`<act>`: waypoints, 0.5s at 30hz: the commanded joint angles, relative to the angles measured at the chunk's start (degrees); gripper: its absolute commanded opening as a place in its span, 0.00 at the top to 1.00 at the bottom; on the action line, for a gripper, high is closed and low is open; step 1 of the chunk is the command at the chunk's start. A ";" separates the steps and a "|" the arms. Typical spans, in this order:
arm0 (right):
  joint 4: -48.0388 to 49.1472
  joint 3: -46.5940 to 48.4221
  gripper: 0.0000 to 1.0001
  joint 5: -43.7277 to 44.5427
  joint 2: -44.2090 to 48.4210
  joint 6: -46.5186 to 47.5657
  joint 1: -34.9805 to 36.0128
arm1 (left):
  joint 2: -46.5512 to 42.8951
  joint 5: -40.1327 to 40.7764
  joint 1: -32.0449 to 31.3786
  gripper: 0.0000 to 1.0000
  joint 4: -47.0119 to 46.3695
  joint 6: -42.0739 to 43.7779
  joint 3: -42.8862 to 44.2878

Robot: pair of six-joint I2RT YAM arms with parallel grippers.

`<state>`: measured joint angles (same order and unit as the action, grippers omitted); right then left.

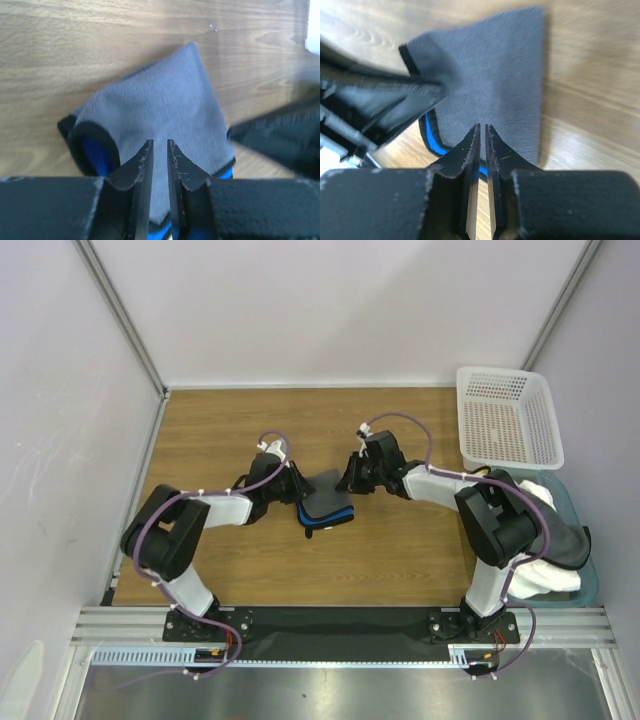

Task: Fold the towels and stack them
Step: Fold the towel

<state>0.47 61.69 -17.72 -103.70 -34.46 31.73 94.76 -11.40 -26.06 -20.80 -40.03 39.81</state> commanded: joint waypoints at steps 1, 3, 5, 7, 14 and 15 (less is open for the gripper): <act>3.31 -2.18 0.87 -2.76 -1.42 0.44 0.36 | 2.18 -0.91 0.40 0.78 -4.69 -3.64 2.82; 3.66 -4.11 0.87 -2.68 -1.42 0.18 0.35 | 3.76 -0.56 0.75 0.78 -3.90 -4.00 2.81; 4.27 -5.35 0.87 -2.85 -1.24 -0.26 0.44 | 4.90 -0.47 1.10 0.78 -2.59 -4.35 2.99; 4.28 -6.67 0.88 -2.33 -1.24 -0.35 0.53 | 5.34 -0.73 1.37 0.78 -2.23 -4.62 2.55; 3.23 -6.67 0.89 -3.03 -1.60 0.35 0.53 | 7.81 -8.11 4.36 0.78 -4.78 -6.03 2.55; 2.87 -6.32 0.89 -3.11 -1.24 0.44 0.62 | 7.46 -8.37 4.44 0.78 -4.43 -5.76 2.64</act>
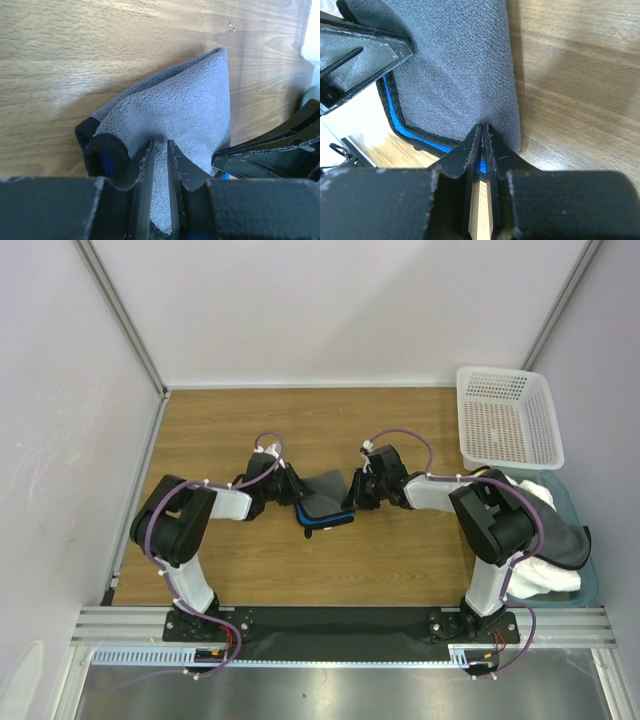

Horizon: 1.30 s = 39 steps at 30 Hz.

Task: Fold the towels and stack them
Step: Fold the towel, then neatly place the folded towel into the bin

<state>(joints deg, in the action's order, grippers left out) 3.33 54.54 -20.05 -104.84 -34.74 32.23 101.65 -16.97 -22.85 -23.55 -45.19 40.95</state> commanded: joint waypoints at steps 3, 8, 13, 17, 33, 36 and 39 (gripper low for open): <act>-1.74 2.23 0.88 -1.04 2.96 1.52 0.03 | -4.94 -2.54 1.23 0.76 2.52 3.95 2.55; -4.90 6.01 0.63 2.29 7.62 5.02 -0.76 | -15.39 4.03 0.27 0.73 11.48 12.13 4.75; -10.79 14.26 0.28 7.39 5.09 11.53 -1.55 | -25.87 20.79 0.00 0.55 17.56 14.34 1.25; -13.79 18.14 0.18 8.98 1.84 14.00 -1.55 | -31.94 28.03 -0.18 0.30 22.40 13.46 -1.75; -11.33 17.35 0.31 4.23 -7.40 13.47 -0.15 | -42.49 30.33 -0.35 0.14 28.91 8.19 -12.29; -11.77 17.35 0.37 5.20 -8.19 13.65 0.55 | -42.85 30.86 -0.35 0.13 29.35 7.22 -13.17; -12.12 17.35 0.51 6.16 -9.15 13.65 0.91 | -43.55 31.65 -0.35 0.11 30.14 6.70 -13.53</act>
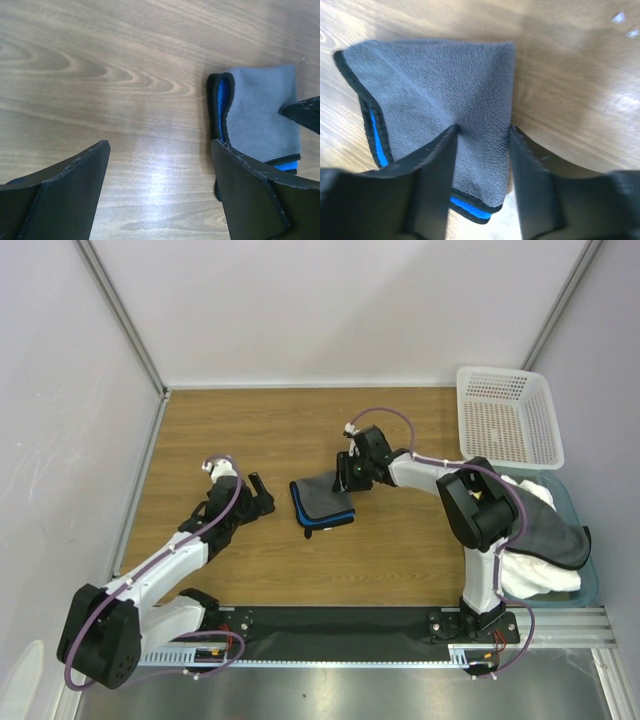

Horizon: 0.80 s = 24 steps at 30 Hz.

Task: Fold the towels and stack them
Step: Neatly place the folded towel into the bin

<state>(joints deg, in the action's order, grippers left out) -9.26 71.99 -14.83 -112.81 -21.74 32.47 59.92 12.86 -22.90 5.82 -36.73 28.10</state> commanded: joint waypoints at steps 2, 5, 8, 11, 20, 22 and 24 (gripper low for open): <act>-0.06 0.08 0.65 1.47 -1.79 0.56 0.75 | -2.52 2.43 -0.31 0.10 1.12 -1.77 -0.94; -0.85 0.61 0.90 3.58 -2.06 0.03 0.49 | -4.02 2.61 -0.31 0.10 1.12 -1.68 -1.47; -1.72 2.01 1.00 5.42 0.57 -0.24 -0.56 | -5.34 2.69 -0.31 0.10 1.12 -1.77 -1.64; -4.27 6.21 1.00 5.17 2.42 -0.32 -3.80 | -5.78 2.69 -0.31 0.09 1.12 -1.68 -1.73; -12.61 23.80 1.00 9.65 1.12 6.43 -16.02 | -7.27 2.78 -0.31 0.10 1.73 -1.41 -1.90; -14.55 30.29 1.00 7.63 -0.38 8.37 -19.80 | -7.19 2.96 -0.31 0.10 1.65 -1.41 -1.73; -19.47 35.65 1.00 6.75 -3.45 11.36 -22.00 | -6.49 3.22 -0.31 0.09 1.29 -0.63 -1.47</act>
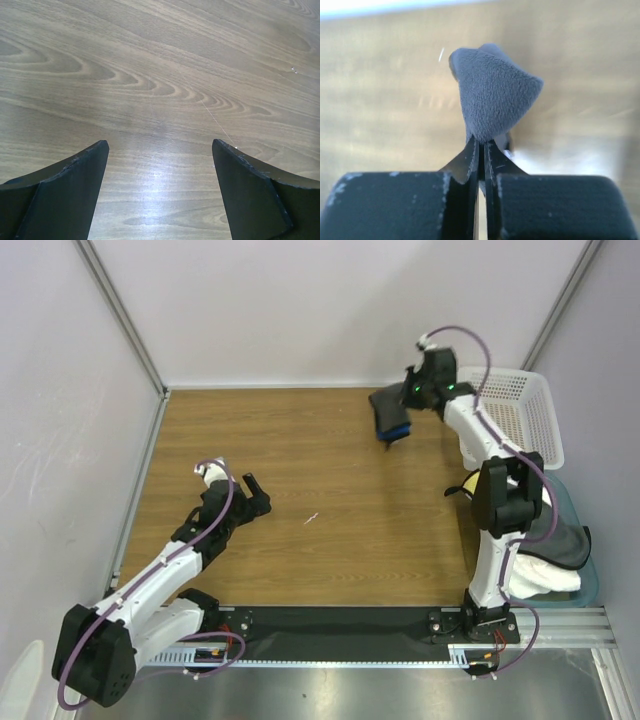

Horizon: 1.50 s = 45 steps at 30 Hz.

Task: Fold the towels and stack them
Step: Neatly place the folded towel into the bin

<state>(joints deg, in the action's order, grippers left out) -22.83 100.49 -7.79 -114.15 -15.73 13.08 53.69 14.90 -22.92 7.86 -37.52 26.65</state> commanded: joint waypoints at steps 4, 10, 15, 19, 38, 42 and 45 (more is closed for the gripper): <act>-15.65 23.47 1.00 0.14 -7.66 10.79 -7.53 | 3.08 2.94 -0.29 0.09 0.75 1.48 4.45; -29.00 36.78 1.00 1.73 -14.43 18.53 -12.46 | 13.16 6.90 -0.11 0.07 -0.04 5.35 12.88; -31.31 37.96 1.00 1.20 -14.00 17.40 -19.05 | 22.06 11.20 0.50 0.04 -2.74 6.49 18.87; -28.33 34.95 1.00 1.03 -10.93 16.69 -23.71 | 31.80 12.61 2.96 0.04 -5.84 8.34 25.27; -27.18 33.46 1.00 4.71 -20.41 24.77 -28.73 | 51.33 1.81 7.45 0.03 16.04 15.02 64.46; -21.40 32.93 1.00 7.79 -21.99 26.36 -28.55 | 51.96 3.03 7.19 0.04 19.82 13.53 68.70; -15.52 31.18 1.00 10.43 -23.05 27.50 -27.41 | 51.25 4.26 6.92 0.04 20.44 12.73 69.14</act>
<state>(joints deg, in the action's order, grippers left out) -46.98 132.14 -1.10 -137.27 8.88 -15.22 105.75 17.78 -15.64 24.99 -23.99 92.99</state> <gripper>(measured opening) 0.031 0.965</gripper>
